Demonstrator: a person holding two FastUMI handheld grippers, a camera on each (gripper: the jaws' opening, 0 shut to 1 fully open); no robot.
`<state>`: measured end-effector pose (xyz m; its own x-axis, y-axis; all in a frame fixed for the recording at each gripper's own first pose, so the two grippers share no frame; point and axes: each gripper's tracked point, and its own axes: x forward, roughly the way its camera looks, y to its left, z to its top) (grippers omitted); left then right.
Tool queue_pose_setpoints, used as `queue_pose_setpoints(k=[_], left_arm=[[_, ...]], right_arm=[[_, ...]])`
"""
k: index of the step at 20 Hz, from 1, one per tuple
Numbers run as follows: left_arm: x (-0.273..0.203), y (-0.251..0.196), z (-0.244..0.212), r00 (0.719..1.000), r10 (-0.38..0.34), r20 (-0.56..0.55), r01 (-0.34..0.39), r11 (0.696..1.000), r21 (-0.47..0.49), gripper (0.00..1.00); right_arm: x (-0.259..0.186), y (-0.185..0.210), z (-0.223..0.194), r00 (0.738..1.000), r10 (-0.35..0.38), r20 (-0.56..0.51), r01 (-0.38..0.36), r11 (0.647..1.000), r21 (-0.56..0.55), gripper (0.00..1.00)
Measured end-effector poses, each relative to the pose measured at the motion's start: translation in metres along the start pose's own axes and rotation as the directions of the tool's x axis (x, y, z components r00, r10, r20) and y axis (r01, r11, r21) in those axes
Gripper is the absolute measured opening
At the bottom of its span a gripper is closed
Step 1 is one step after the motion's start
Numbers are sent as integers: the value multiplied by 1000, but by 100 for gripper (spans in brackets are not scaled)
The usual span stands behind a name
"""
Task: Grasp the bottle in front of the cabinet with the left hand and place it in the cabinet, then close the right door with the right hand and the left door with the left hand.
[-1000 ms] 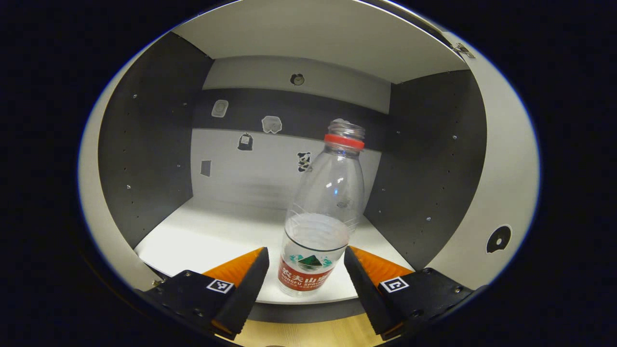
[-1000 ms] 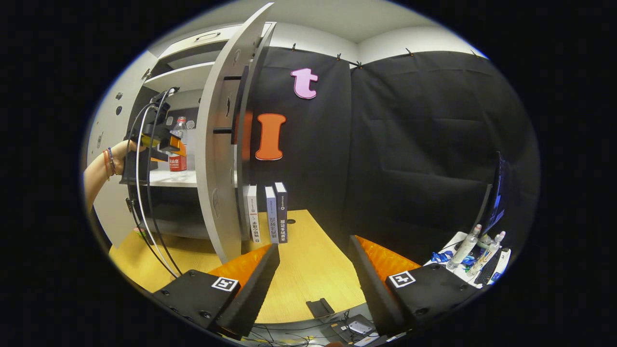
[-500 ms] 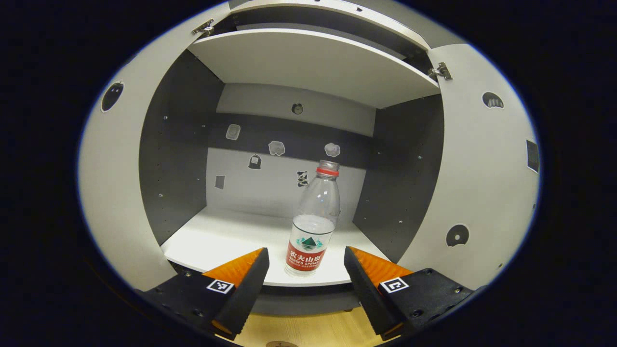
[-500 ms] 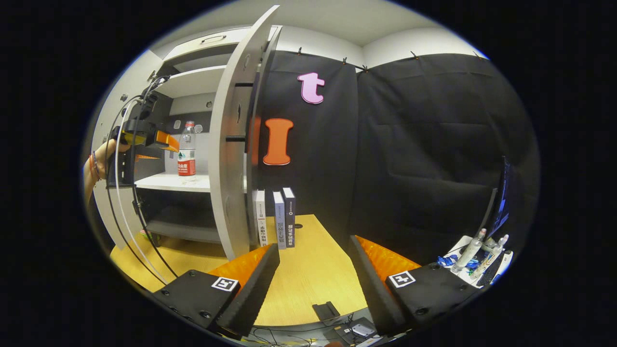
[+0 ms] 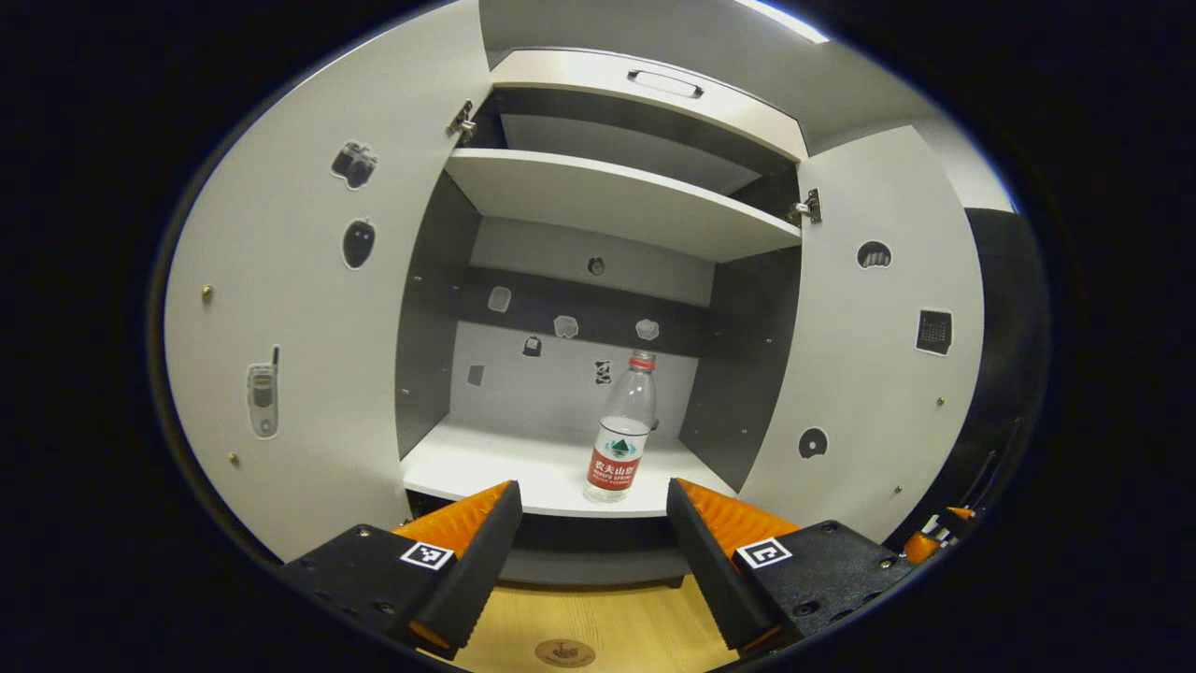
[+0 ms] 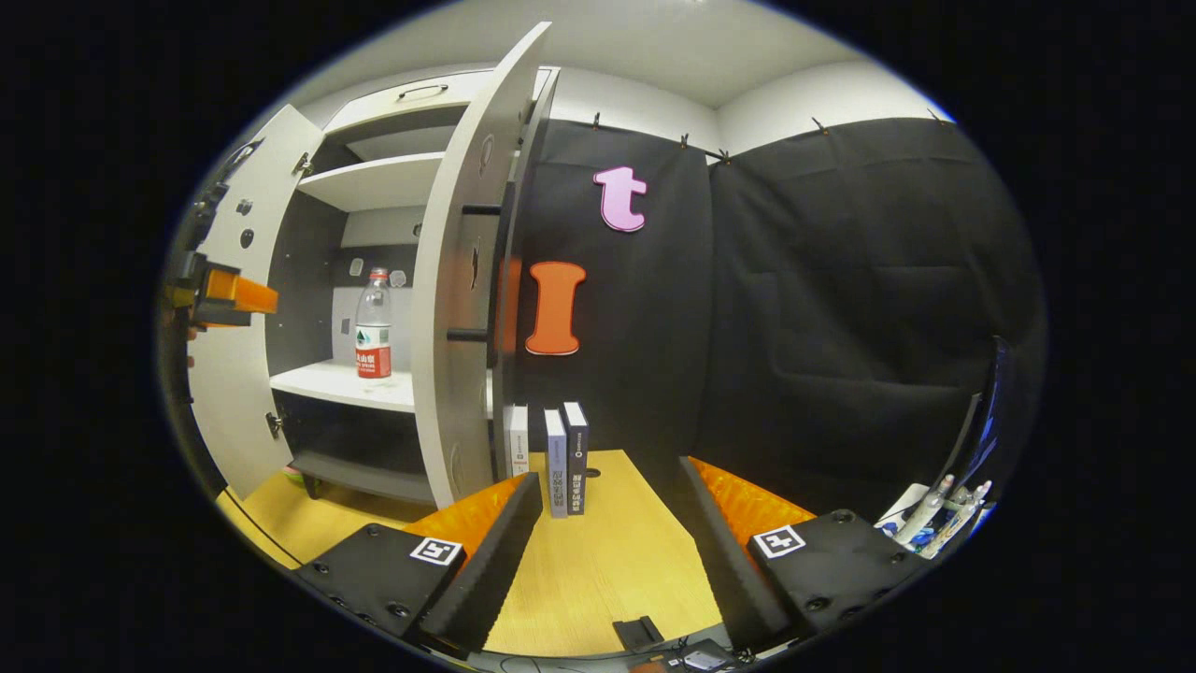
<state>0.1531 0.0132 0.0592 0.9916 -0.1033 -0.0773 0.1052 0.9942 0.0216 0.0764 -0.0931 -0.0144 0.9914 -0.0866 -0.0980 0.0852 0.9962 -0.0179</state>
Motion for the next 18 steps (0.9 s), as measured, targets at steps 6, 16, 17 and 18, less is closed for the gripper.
queue_pose_setpoints(k=[6, 16, 17, 18], left_arm=[[-64, 32, 12, 998, 48, 28, -48, 999, 21, 95], [-126, 57, 18, 995, 82, 62, -83, 997, 8, 94], [-130, 60, 17, 994, 88, 60, -89, 996, 7, 94], [-130, 62, 15, 994, 93, 63, -94, 996, 3, 92]], right_arm=[[27, 21, 5, 998, 70, -1, -70, 997, -14, 97], [68, 43, 13, 993, 116, 26, -116, 993, -17, 97], [70, 43, 14, 993, 111, 30, -111, 994, -15, 97], [73, 42, 16, 993, 110, 35, -110, 994, -14, 97]])
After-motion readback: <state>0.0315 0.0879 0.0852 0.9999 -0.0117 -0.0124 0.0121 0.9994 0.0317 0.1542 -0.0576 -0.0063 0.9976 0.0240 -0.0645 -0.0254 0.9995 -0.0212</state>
